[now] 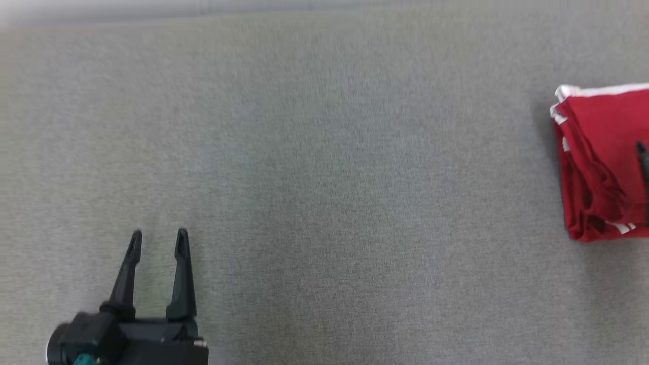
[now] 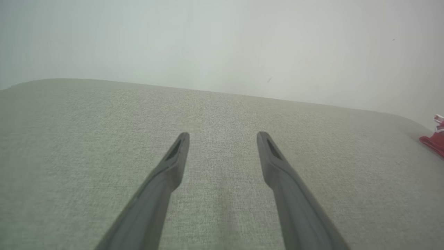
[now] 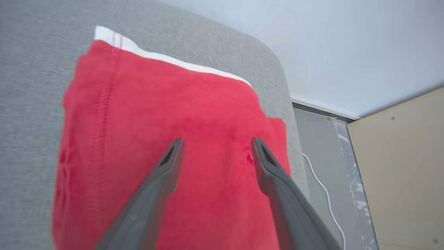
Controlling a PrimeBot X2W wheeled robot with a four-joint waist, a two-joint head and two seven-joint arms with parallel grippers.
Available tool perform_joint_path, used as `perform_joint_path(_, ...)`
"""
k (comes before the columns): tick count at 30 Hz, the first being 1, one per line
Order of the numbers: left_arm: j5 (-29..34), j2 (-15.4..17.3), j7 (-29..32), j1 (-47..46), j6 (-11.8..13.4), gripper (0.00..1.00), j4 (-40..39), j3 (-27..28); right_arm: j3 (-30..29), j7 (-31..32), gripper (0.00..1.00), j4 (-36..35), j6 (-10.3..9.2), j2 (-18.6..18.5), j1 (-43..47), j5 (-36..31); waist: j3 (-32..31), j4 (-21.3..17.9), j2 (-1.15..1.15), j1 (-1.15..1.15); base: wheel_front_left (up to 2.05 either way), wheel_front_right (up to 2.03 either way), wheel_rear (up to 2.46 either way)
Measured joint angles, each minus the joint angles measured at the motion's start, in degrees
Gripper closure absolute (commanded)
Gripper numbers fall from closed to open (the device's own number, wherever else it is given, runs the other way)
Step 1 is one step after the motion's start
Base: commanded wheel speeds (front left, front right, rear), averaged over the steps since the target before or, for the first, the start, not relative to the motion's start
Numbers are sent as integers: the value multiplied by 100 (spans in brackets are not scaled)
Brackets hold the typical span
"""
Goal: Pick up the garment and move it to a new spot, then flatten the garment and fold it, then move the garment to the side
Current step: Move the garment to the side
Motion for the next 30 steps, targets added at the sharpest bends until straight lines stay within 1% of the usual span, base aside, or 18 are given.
perform_joint_path(8,-74,-4,0,563,9,0,142,193,-476,-1248,0,-1026,0,891,1308,330,-756,101,-1,-1,0,0,0)
perform_joint_path(11,-76,-4,0,745,58,0,215,252,-489,-1607,0,-1361,0,1214,1816,364,-1055,134,-1,-1,0,0,0)
perform_joint_path(15,-58,-5,0,924,96,0,324,327,-444,-1991,0,-1667,0,1533,2343,361,-1435,171,-1,-2,0,0,0)
perform_joint_path(19,-41,-3,0,1038,98,0,426,404,-364,-2399,0,-1752,0,1887,2787,247,-1757,204,-1,-2,0,0,0)
perform_joint_path(22,-21,-4,0,1042,97,0,544,446,-465,-2861,0,-1712,0,2135,3029,58,-1938,239,-2,-2,0,0,0)
perform_joint_path(26,29,-4,0,1167,93,0,697,453,-493,-3329,0,-1401,0,2528,3315,-75,-2114,279,-1,-2,0,0,0)
perform_joint_path(30,41,-7,0,1224,86,0,820,454,-498,-3559,0,-1087,0,2792,3490,-88,-2233,318,-1,-1,0,0,0)
